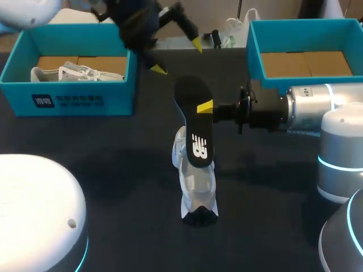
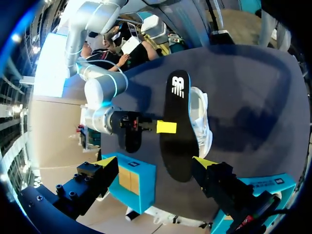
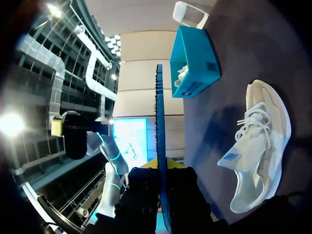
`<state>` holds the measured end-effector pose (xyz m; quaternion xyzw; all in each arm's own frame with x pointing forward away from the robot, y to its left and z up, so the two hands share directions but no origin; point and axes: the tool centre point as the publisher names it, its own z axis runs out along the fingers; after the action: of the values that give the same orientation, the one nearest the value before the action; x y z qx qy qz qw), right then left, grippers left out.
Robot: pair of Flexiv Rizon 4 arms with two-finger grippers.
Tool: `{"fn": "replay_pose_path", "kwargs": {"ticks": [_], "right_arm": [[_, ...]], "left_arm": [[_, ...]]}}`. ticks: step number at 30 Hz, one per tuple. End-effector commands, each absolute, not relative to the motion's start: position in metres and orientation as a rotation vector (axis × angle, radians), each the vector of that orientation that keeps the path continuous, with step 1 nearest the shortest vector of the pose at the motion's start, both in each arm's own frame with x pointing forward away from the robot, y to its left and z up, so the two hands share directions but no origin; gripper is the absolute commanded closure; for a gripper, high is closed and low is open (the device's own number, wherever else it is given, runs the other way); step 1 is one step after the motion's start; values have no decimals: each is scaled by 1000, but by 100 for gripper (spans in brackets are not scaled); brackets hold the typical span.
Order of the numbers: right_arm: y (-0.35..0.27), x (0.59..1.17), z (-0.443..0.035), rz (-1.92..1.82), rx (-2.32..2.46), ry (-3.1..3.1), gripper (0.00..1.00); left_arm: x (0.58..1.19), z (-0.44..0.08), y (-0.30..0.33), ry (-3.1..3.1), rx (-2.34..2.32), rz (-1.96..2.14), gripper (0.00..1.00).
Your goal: Take the shoe out of the shoebox, open the shoe tongue, remove and reinsert the insole, then place the shoe into the shoebox
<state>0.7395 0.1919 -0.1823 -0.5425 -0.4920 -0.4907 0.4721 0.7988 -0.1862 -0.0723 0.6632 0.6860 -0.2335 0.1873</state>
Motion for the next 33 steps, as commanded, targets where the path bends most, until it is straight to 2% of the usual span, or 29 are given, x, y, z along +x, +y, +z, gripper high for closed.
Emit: {"fn": "replay_pose_path", "kwargs": {"ticks": [1, 12, 16, 25, 33], "right_arm": [[194, 739, -182, -1202, -1331, -1205, 100], [194, 739, -182, -1202, -1331, -1205, 100], [194, 739, -182, -1202, -1331, -1205, 100], [194, 739, -182, -1202, -1331, -1205, 100], [194, 739, -182, -1202, -1331, -1205, 100]], "left_arm": [[817, -72, -212, 2156, 2238, -472, 0], [802, -84, -228, 2301, 2271, -129, 0], [796, -84, -230, 2309, 2228, -124, 0], [789, -90, -223, 2305, 2129, -240, 0], [774, -100, -186, 2029, 1819, -618, 0]]}}
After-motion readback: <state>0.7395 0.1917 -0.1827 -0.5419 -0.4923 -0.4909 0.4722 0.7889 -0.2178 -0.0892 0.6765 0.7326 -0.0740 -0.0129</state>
